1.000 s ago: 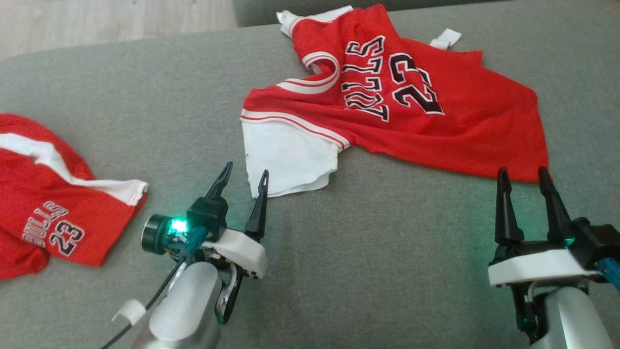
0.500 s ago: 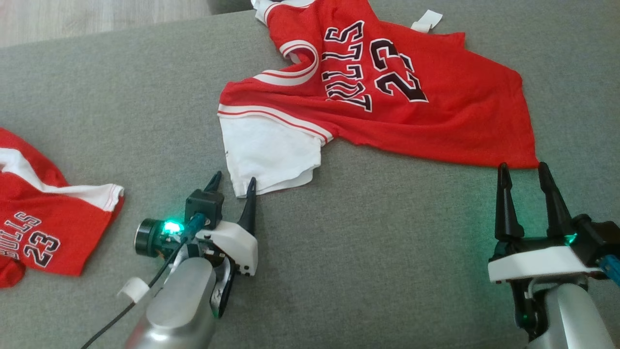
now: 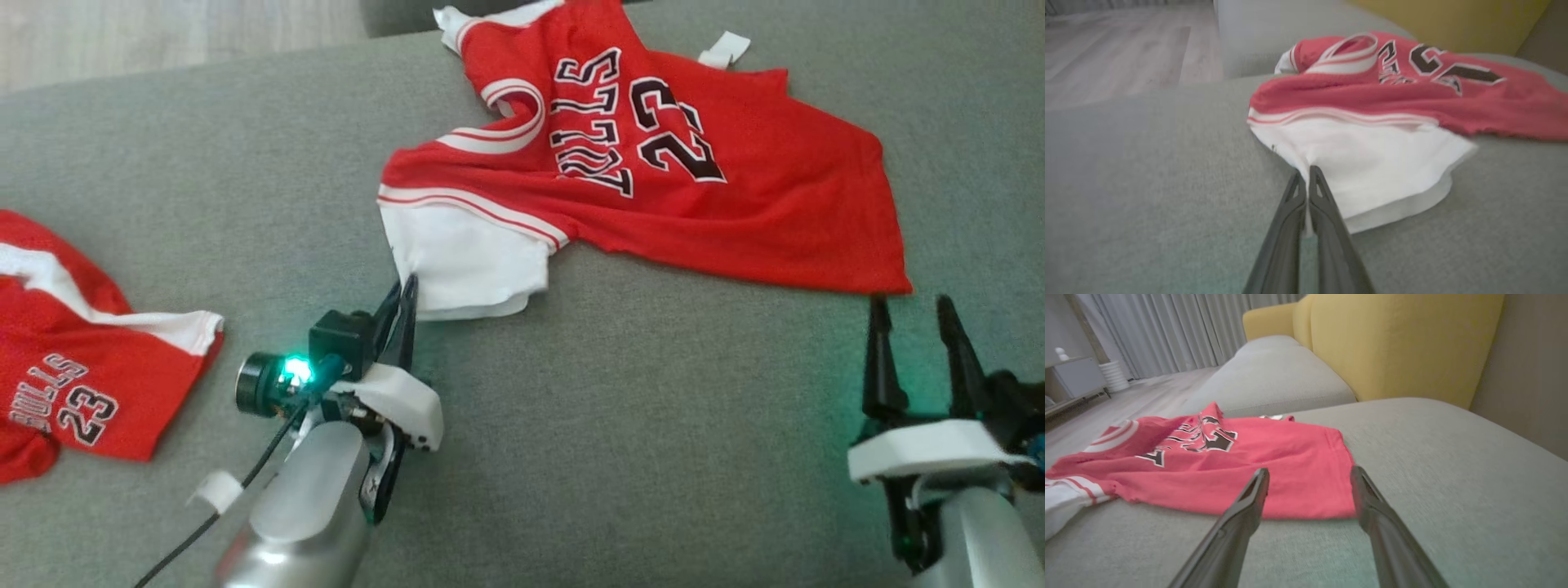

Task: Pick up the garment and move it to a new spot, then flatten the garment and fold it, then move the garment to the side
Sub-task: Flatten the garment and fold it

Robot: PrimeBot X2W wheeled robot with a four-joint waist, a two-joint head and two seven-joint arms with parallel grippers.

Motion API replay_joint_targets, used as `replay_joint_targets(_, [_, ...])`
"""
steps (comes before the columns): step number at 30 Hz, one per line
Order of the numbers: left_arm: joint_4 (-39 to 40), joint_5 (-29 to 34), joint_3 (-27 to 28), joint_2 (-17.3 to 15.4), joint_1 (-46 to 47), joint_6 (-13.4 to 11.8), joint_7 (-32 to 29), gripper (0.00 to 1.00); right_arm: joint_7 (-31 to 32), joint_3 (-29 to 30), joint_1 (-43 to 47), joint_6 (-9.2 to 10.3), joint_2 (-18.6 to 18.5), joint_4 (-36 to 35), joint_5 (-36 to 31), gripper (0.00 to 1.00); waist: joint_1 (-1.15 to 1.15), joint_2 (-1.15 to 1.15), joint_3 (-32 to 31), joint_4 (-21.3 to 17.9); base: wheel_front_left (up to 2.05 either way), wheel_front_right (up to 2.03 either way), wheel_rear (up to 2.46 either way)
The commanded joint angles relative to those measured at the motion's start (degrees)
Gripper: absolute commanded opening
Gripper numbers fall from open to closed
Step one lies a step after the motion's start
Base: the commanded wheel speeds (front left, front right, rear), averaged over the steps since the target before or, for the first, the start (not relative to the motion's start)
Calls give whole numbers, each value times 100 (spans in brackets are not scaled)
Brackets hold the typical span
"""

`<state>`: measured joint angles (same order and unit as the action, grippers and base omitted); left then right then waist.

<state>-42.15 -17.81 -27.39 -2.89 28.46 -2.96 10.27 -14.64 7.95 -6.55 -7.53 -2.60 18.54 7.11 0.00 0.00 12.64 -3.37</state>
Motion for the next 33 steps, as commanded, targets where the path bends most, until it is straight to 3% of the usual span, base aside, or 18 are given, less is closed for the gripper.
replay_joint_targets(1, [235,-64,201,-42,71,-2,132,0,-36,-18,-202,4,-28,-37,-72,100,0,0,-57,51,0,0,0])
replay_joint_targets(11, [1323,0,255,-28,-149,-5,466,0,412,1035,-1166,4,-28,1547,-314,100,0,0,-114,261,0,0,0])
replay_joint_targets(22, [1809,172,179,-20,-330,77,472,0,275,1738,-2214,4,-28,3453,-812,100,0,0,64,432,0,0,0])
replay_joint_targets(23, [1805,182,182,-21,-340,82,472,0,239,1769,-2270,4,-28,3571,-853,95,0,0,70,436,0,0,0])
replay_joint_targets(24, [1797,190,185,-24,-349,86,472,0,200,1795,-2321,4,-28,3679,-888,43,0,0,71,439,0,0,0])
replay_joint_targets(25, [1783,198,192,-27,-358,87,472,0,163,1804,-2367,4,-28,3779,-914,0,0,0,69,440,0,0,0])
replay_joint_targets(33, [1859,-83,491,-29,-398,170,473,0,-26,1494,-2592,4,-28,3818,-757,0,0,0,-131,385,0,0,0])
